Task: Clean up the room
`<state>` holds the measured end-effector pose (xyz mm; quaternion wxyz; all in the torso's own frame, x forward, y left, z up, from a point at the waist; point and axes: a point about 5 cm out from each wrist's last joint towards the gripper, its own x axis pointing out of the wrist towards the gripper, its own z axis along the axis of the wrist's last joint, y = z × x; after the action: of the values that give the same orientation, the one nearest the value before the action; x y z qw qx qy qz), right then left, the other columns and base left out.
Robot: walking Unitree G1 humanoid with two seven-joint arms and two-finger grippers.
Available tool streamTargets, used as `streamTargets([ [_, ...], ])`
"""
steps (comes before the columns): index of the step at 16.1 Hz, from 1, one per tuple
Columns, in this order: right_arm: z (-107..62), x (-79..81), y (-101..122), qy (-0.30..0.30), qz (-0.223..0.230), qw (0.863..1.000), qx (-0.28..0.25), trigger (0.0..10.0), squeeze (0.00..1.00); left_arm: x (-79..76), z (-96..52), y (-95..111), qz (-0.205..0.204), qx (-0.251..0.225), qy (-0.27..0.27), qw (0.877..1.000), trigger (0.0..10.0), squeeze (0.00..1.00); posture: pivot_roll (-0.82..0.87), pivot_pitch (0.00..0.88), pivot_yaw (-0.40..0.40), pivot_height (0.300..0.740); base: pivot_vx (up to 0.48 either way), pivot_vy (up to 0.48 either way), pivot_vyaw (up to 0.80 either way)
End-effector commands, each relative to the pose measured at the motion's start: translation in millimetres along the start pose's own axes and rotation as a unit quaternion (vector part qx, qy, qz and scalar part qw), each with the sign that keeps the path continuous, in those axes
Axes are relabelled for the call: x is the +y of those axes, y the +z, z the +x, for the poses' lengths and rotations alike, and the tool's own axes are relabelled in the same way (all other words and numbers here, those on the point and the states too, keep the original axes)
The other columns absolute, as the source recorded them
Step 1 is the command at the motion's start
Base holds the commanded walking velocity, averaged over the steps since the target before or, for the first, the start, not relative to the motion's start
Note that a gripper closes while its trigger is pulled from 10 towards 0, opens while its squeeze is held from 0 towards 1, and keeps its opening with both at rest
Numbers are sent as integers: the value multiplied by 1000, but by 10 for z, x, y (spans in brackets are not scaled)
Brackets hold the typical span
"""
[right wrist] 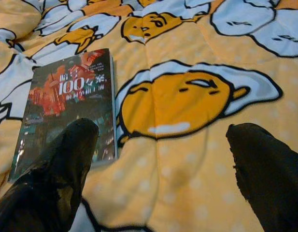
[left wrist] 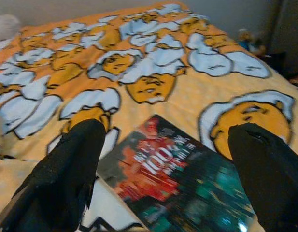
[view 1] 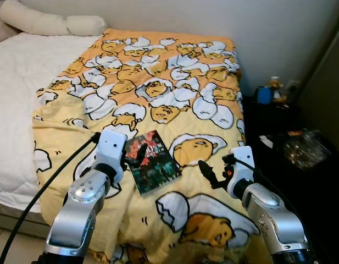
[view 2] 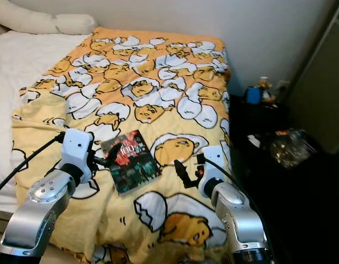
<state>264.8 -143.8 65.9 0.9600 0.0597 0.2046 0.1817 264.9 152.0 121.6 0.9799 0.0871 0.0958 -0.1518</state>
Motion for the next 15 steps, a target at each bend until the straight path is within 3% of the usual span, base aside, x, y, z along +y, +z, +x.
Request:
streamTargets([
  [1, 2, -21, 61, -4, 1, 1000, -7, 10000, 0, 3, -10, -1, 7, 3, -1, 1000, 10000, 373, -110, 0, 21, 740, 0, 0, 0],
  [7, 10, -29, 78, -5, 0, 1000, -8, 10000, 0, 5, 11, -13, 5, 10, 5, 1000, 10000, 353, -112, 0, 22, 740, 0, 0, 0],
  [9, 15, -16, 99, -3, 0, 1000, -10, 10000, 0, 25, 17, -17, 4, 11, 15, 1000, 10000, 290, -112, 0, 17, 740, 0, 0, 0],
  [12, 22, 4, 118, 4, -9, 1000, -11, 10000, 0, 49, 11, -15, -2, 10, 24, 1000, 10000, 286, -107, 0, 10, 740, 0, 0, 0],
  [13, 26, 9, 119, 7, -12, 1000, -10, 10000, 0, 54, 11, -12, -8, 9, 29, 1000, 10000, 227, -107, 0, 10, 740, 0, 0, 0],
  [15, 27, 24, 115, 13, -17, 1000, -8, 10000, 0, 56, 7, -13, -3, 12, 34, 999, 10000, 227, -107, 0, 10, 740, 0, 0, 0],
])
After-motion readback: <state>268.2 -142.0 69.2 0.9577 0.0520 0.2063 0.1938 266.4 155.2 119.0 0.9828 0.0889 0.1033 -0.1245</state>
